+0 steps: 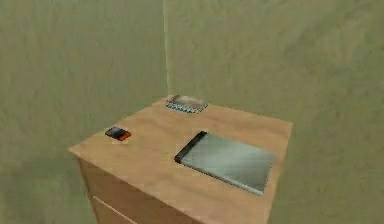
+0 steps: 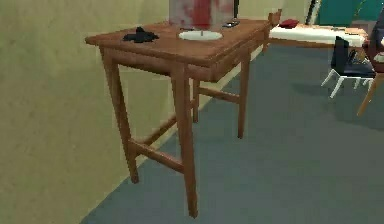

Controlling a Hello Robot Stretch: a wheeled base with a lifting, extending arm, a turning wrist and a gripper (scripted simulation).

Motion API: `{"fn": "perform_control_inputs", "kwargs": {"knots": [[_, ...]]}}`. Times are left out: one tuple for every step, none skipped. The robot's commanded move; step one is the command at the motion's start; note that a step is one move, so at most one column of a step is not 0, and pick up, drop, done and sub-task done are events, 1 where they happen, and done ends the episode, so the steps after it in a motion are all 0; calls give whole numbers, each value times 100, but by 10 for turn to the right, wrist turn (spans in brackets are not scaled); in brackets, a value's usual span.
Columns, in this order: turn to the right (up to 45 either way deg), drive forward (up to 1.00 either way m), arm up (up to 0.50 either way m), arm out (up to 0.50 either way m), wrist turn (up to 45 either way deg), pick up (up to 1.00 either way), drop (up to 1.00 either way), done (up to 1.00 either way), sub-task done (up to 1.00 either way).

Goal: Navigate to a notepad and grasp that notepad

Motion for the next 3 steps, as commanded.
{"fn": "perform_control_inputs", "kwargs": {"knots": [[-450,0,0,0,0,0,0,0,0],[-300,0,0,0,0,0,0,0,0],[0,0,50,0,0,0,0,0,0]]}}
